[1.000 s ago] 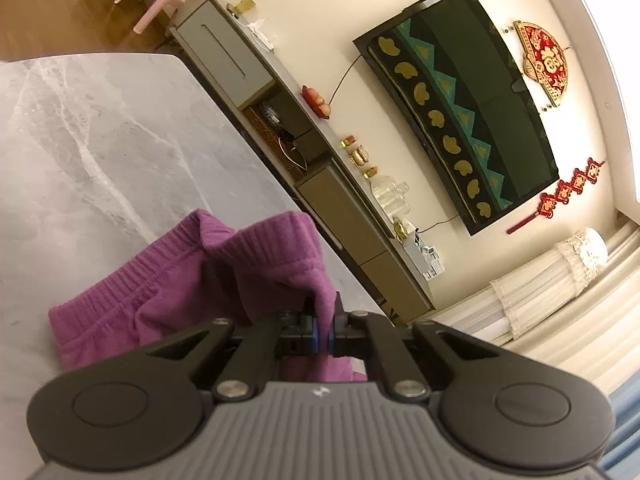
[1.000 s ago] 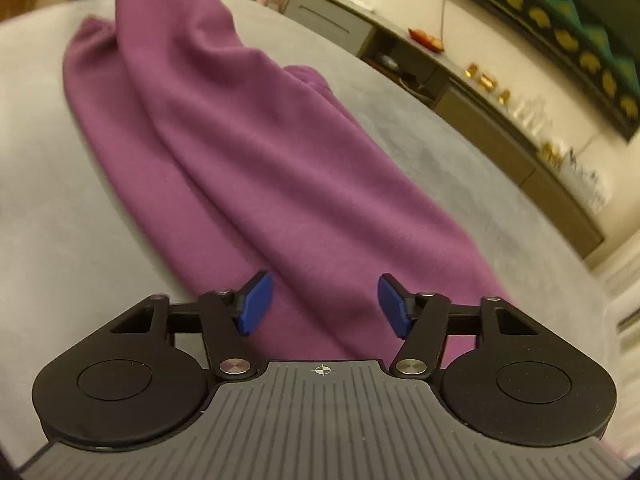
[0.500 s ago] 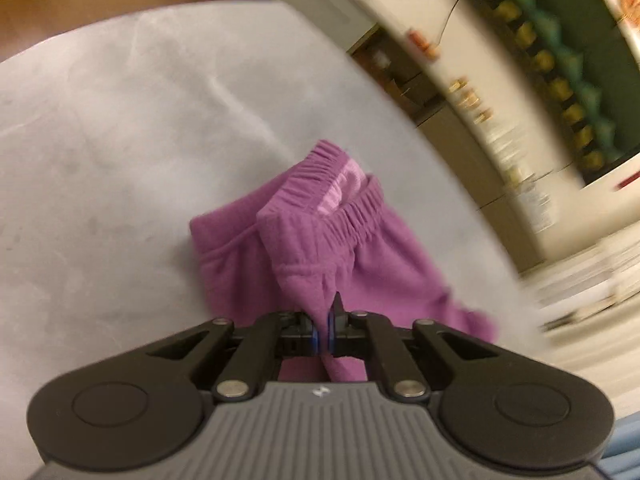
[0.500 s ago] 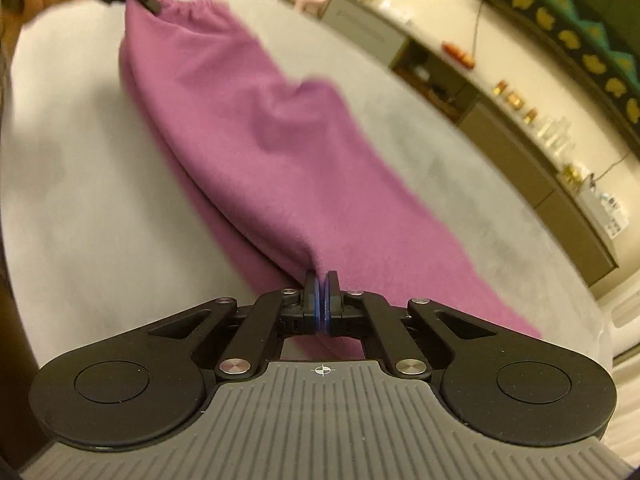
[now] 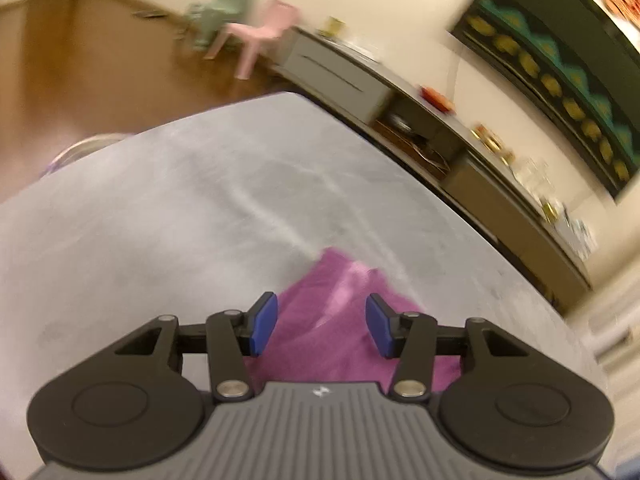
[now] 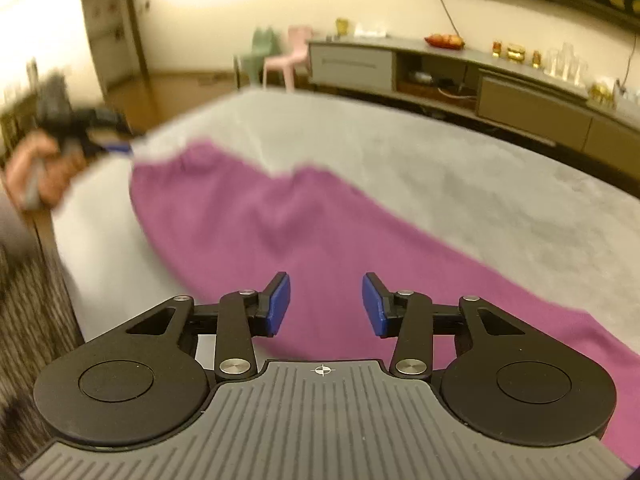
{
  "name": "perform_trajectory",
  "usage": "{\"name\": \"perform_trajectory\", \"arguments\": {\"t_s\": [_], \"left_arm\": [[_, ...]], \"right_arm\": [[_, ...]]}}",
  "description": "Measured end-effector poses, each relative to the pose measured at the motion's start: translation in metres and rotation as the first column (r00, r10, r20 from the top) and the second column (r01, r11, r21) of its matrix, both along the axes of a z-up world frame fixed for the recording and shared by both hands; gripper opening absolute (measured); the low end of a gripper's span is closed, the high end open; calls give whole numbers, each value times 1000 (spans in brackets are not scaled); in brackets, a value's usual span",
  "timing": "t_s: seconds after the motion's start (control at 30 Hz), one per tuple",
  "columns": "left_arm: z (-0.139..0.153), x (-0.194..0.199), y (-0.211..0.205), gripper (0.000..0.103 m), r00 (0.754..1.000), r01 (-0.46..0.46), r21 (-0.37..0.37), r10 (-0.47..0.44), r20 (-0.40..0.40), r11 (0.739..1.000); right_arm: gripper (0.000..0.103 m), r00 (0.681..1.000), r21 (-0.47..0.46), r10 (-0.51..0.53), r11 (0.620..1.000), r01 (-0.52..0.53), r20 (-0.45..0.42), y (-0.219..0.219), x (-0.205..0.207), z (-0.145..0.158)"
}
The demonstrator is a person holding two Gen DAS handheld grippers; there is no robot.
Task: Fold clothes
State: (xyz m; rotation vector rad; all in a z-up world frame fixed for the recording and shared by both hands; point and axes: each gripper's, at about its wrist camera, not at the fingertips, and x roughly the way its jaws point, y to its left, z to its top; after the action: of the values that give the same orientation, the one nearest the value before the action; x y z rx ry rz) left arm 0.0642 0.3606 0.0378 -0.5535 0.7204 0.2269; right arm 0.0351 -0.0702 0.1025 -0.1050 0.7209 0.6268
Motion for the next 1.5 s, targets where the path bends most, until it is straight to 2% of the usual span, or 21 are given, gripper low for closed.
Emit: {"name": "perform_trajectory", "arguments": {"t_s": [0.17,0.27,0.3,0.33,0.4,0.43,0.47,0.53,0.6,0.67,0.77,0.83,0.9,0.97,1.0,1.07,1.1,1.3,1.37,1.4,1.5], "left_arm": [[-12,72,-30,47,983,161,152,-146,-110,975],[-24,82,-38,37,971,217,164,-195,-137,962],[-25,82,-40,30,969,223,185,-198,-144,957],[-28,82,-41,15,967,232,209,-203,-155,950],[-27,80,-40,4,969,225,237,-192,-153,945],[-24,78,-35,3,976,204,228,-178,-129,952],[-20,75,-28,2,983,169,213,-151,-100,962],[-8,65,-7,1,997,82,140,-79,-26,987],[-1,58,9,1,999,25,77,-27,19,997],[-9,63,16,0,999,-13,70,15,-33,997],[-25,73,12,0,987,-55,140,75,-142,989],[-27,74,14,0,980,-88,173,116,-160,981],[-26,71,18,0,979,-114,161,139,-149,980],[-15,68,20,6,992,-93,107,101,-74,990],[-9,66,20,17,996,-76,81,79,-31,994],[-2,75,13,33,1000,-12,98,10,18,995],[-2,84,8,40,999,25,114,-27,17,993],[-34,138,-23,39,971,221,156,-202,-128,963],[-36,142,-28,23,962,258,161,-238,-133,953],[-36,143,-29,6,958,274,159,-255,-129,949],[-24,135,-30,4,957,291,163,-284,-63,943]], "right_arm": [[48,999,52,-12,999,14,-44,54,90,-5],[49,994,39,3,999,1,-114,91,146,-29],[49,991,24,10,1000,-7,-137,104,163,-38],[49,986,3,24,1000,-24,-165,116,177,-49],[49,971,-40,74,995,-86,-226,135,195,-71],[30,962,-62,106,990,-126,-251,143,198,-80],[1,963,-74,111,988,-133,-244,145,198,-82],[1,976,-79,96,990,-114,-197,143,195,-79],[1,991,-25,40,999,-44,-125,130,191,-65],[1,995,6,0,1000,1,-96,123,191,-61],[1,995,-27,-51,998,49,-86,125,200,-72],[1,991,-29,-87,996,84,-106,123,208,-81],[4,983,-16,-111,994,110,-148,118,215,-90],[17,970,56,-62,995,77,-235,110,216,-94],[26,970,79,-38,995,59,-242,108,213,-93],[40,976,98,-7,995,29,-216,106,206,-88],[41,977,97,-3,995,25,-212,107,206,-87],[41,972,52,-24,998,37,-236,120,223,-91],[41,965,66,-26,997,44,-261,121,228,-93],[34,961,80,-26,996,50,-277,118,230,-95],[24,949,118,-35,990,76,-314,113,235,-102]]}}
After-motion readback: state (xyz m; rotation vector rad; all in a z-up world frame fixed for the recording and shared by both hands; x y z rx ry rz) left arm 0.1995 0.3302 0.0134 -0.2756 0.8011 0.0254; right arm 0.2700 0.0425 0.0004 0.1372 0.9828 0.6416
